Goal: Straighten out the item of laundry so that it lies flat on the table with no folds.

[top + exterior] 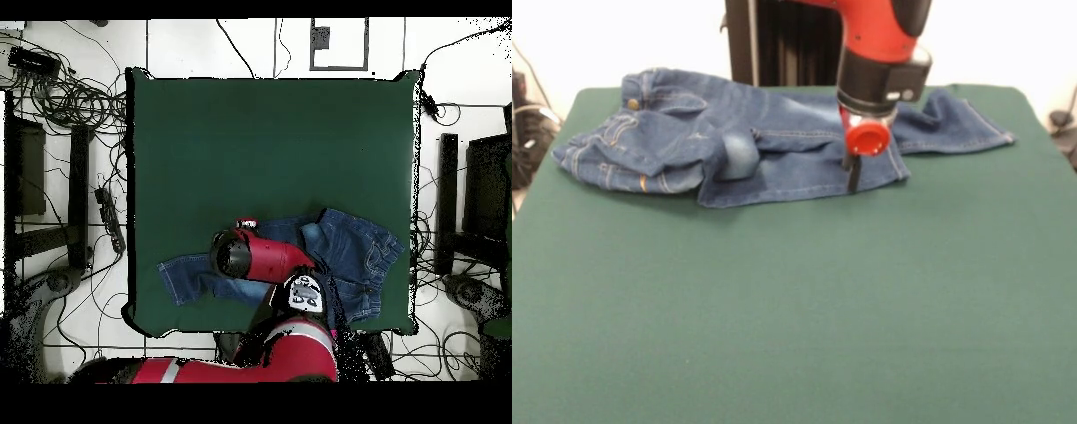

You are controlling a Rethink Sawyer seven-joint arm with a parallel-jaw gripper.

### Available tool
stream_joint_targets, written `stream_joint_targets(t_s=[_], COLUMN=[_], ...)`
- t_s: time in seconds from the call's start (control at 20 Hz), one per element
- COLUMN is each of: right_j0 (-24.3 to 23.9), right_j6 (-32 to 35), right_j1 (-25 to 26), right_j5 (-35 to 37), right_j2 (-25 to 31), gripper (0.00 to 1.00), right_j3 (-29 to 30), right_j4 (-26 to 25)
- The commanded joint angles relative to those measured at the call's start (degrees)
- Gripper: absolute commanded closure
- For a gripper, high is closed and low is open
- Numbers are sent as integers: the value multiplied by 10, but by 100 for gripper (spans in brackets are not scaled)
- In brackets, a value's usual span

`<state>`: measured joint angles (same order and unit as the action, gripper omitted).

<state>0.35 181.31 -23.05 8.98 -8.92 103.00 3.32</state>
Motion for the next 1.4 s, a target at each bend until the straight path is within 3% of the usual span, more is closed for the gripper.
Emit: stream_joint_targets(t_s=[0.05, 0.35, 0.5, 0.65, 0.7, 0.9, 1.1, 1.4], right_j0=[19, 49, 54, 83, 79, 102, 56, 40], right_j6=[27, 64, 68, 77, 73, 94, 79, 63], right_j1=[50, 13, 11, 25, 25, 43, 35, 29], right_j5=[-14, 38, 34, 30, 16, -23, -82, -65], right_j2=[26, 40, 50, 26, 43, 21, 70, 77], gripper=[0, 0, 0, 0, 100, 100, 100, 100], right_j3=[-62, -65, -61, -70, -62, -56, -25, -30], right_j4=[27, 73, 88, 105, 115, 133, 120, 117])
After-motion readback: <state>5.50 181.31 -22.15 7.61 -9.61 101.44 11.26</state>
